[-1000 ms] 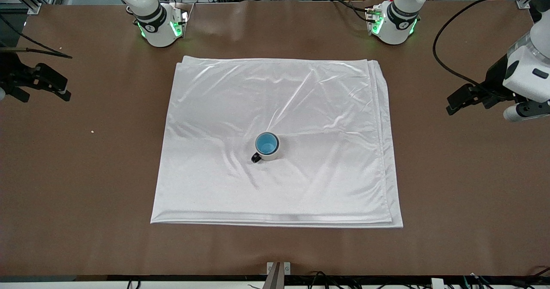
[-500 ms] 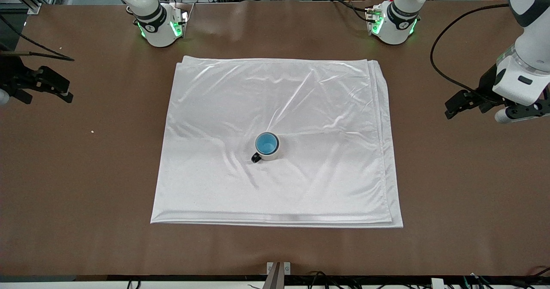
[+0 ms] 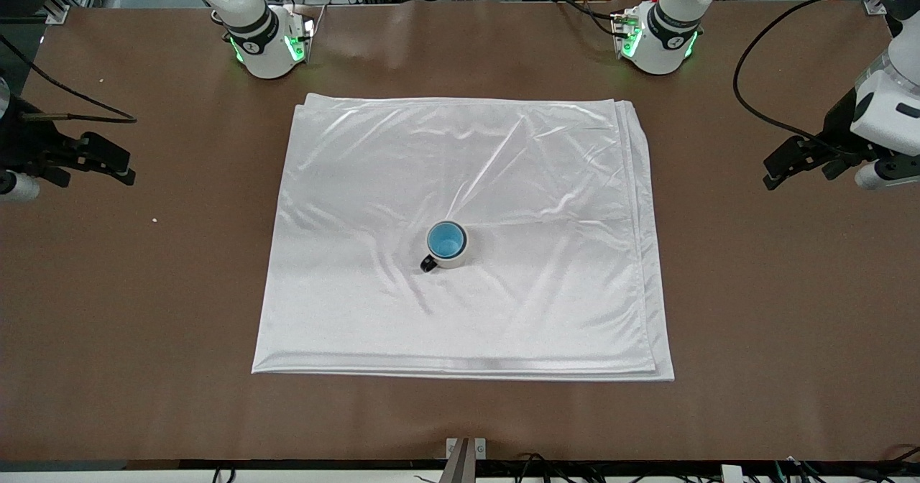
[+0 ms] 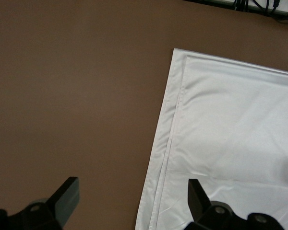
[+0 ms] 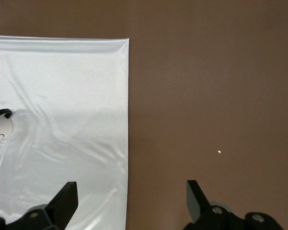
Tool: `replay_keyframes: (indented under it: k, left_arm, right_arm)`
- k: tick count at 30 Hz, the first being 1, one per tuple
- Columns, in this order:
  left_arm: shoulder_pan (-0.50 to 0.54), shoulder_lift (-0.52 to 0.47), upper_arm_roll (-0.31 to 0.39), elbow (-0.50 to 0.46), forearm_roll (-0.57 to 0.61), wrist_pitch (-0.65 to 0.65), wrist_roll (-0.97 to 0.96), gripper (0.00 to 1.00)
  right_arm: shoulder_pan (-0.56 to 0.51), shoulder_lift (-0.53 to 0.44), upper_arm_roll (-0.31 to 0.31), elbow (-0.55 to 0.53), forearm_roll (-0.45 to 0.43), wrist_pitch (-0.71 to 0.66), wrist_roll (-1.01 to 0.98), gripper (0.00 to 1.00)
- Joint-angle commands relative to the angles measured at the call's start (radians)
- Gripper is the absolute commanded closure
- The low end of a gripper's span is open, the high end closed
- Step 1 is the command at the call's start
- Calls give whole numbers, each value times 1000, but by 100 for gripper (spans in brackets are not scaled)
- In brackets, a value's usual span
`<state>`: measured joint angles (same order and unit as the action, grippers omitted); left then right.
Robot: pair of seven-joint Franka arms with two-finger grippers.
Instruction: Place blue cup into white mug on cloth
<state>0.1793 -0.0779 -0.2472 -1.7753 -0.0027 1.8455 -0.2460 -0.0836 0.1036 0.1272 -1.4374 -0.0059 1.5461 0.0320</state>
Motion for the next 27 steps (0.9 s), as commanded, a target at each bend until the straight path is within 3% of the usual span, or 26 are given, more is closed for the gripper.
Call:
replay_keyframes:
  k: [1,27]
  left_arm:
    - [14,-28,-6,8,-17,-28,31,0]
    - [14,-17,-9,112,6,-124,34,0]
  right_arm:
    - [-13,10,11,0,11,2,2,0]
    - [-33,24,11,0,11,2,-17,0]
